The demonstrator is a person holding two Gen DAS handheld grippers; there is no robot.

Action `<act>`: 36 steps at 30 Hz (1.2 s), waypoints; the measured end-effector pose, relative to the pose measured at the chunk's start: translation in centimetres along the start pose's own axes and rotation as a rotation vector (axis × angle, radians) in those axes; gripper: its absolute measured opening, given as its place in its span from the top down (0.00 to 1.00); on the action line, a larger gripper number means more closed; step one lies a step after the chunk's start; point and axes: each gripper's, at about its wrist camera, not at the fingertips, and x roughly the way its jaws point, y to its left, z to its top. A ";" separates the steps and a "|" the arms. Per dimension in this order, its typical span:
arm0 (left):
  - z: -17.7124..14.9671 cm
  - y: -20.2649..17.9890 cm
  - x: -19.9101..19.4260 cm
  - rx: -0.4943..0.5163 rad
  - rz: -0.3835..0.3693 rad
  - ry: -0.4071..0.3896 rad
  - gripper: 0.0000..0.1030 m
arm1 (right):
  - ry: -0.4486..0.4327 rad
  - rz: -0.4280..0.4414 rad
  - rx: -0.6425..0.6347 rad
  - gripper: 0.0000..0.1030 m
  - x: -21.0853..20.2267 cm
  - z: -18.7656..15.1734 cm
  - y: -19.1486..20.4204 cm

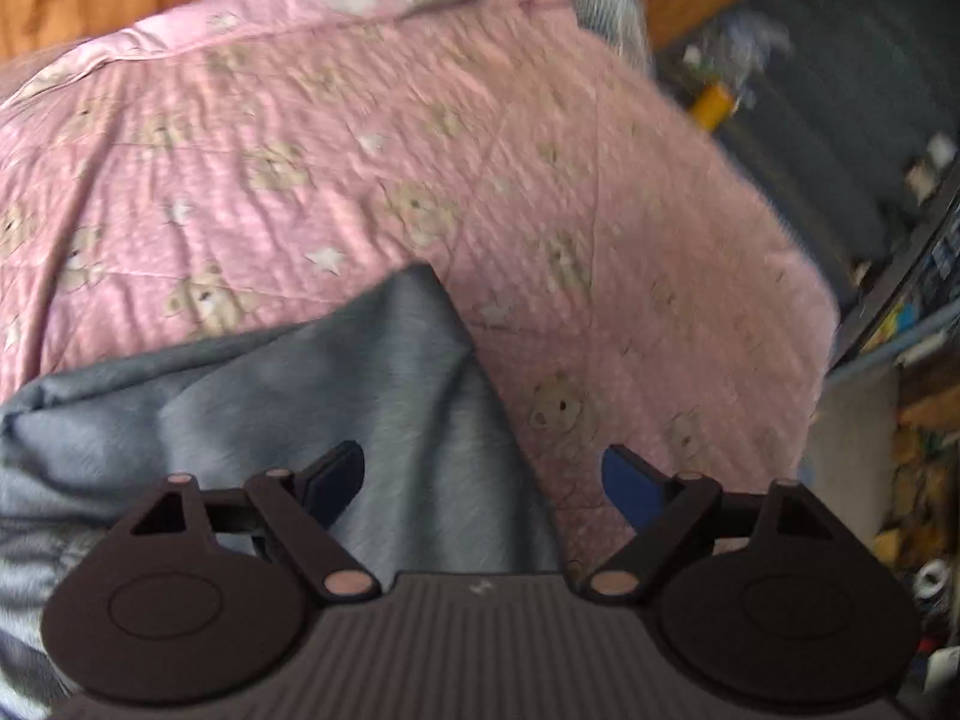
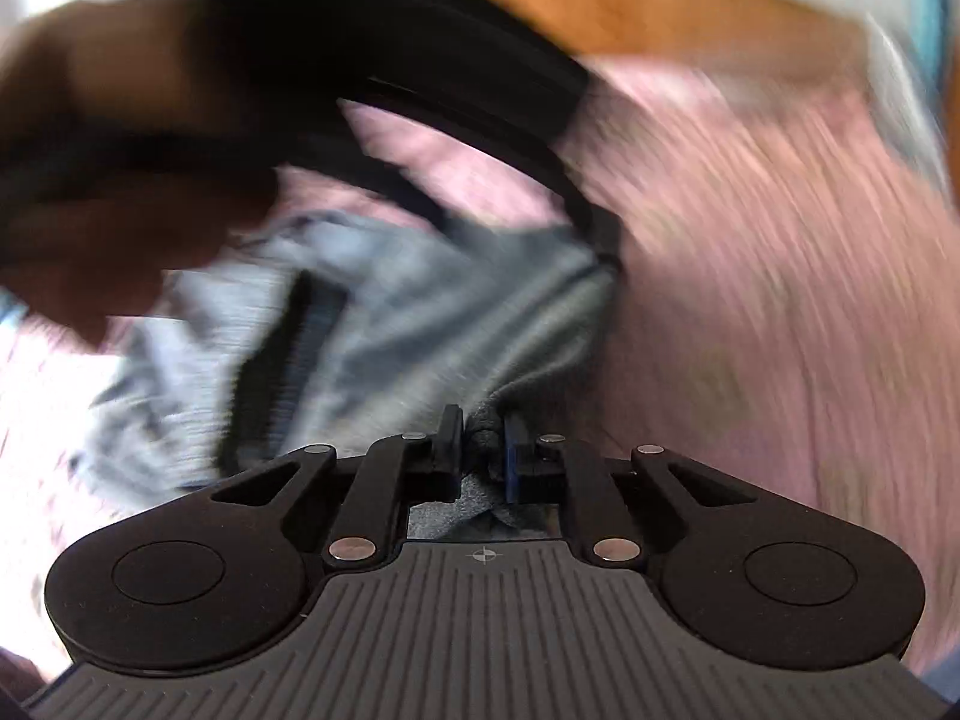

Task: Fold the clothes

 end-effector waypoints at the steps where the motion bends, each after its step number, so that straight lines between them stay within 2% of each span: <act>1: 0.3 -0.7 1.4 0.032 0.048 0.049 0.15 | -0.029 0.022 -0.036 0.90 -0.5 0.0 0.8; 2: 0.3 -1.1 2.4 0.059 0.091 0.086 0.25 | -0.058 0.044 -0.072 0.90 -1.0 0.1 1.5; 3: 0.1 -1.0 2.7 0.078 0.130 0.102 0.58 | -0.076 0.063 -0.096 0.90 -1.2 0.0 2.0; 5: -0.3 -0.3 2.9 0.089 0.181 0.125 0.87 | -0.070 0.052 -0.093 0.86 -0.5 -0.5 1.9; 6: -0.6 0.9 2.2 0.036 0.153 0.120 0.87 | -0.068 0.027 -0.082 0.63 -0.1 -0.9 1.7; 7: -0.8 2.0 1.3 -0.009 0.131 0.113 0.88 | -0.077 -0.020 -0.063 0.46 0.2 -1.3 1.3; 8: -1.0 2.9 0.4 -0.039 0.115 0.101 0.88 | -0.086 -0.053 -0.055 0.22 0.6 -1.7 1.1; 9: -1.2 3.7 -0.4 -0.063 0.096 0.089 0.88 | -0.087 -0.054 -0.063 0.17 1.2 -2.0 1.2; 10: -1.4 4.5 -1.2 -0.084 0.076 0.076 0.88 | -0.076 -0.039 -0.074 0.19 2.0 -2.3 1.4; 11: -1.7 5.2 -1.9 -0.098 0.054 0.063 0.88 | -0.047 0.002 -0.085 0.31 3.0 -2.4 2.0; 12: -2.0 5.9 -2.7 -0.113 0.032 0.050 0.88 | -0.018 0.045 -0.090 0.65 4.0 -2.3 2.4; 13: -2.4 6.8 -3.8 -0.127 0.013 0.032 0.88 | -0.005 0.063 -0.102 0.81 4.5 -2.1 2.9; 14: -3.2 7.9 -5.4 -0.141 -0.003 0.005 0.88 | -0.019 0.044 -0.124 0.84 4.2 -1.6 3.5; 16: -4.7 10.3 -8.6 -0.169 -0.034 -0.049 0.88 | -0.065 0.033 -0.166 0.84 2.4 -0.5 5.5; 19: -8.7 15.6 -13.2 -0.241 -0.069 -0.121 0.88 | -0.121 0.072 -0.290 0.85 0.2 1.6 11.0; 22: -13.6 21.8 -16.0 -0.326 -0.082 -0.167 0.88 | -0.108 0.100 -0.429 0.85 1.2 2.4 17.2; 25: -17.2 27.7 -13.5 -0.441 -0.136 -0.156 0.88 | -0.023 0.093 -0.551 0.85 5.2 1.4 22.5; 28: -19.2 30.5 -9.9 -0.509 -0.121 -0.127 0.86 | 0.071 0.055 -0.647 0.85 8.8 -0.3 25.1; 30: -19.8 31.3 -8.4 -0.533 -0.116 -0.121 0.79 | 0.108 0.036 -0.669 0.85 9.7 -0.6 25.7; 32: -20.4 31.8 -8.7 -0.547 -0.131 -0.153 0.76 | 0.127 0.024 -0.656 0.83 9.6 0.0 26.0; 34: -20.8 31.6 -10.0 -0.534 -0.123 -0.210 0.66 | 0.149 0.041 -0.597 0.72 8.8 0.5 25.6; 36: -21.2 31.5 -11.3 -0.518 -0.116 -0.271 0.43 | 0.165 0.093 -0.469 0.63 7.6 1.0 24.6</act>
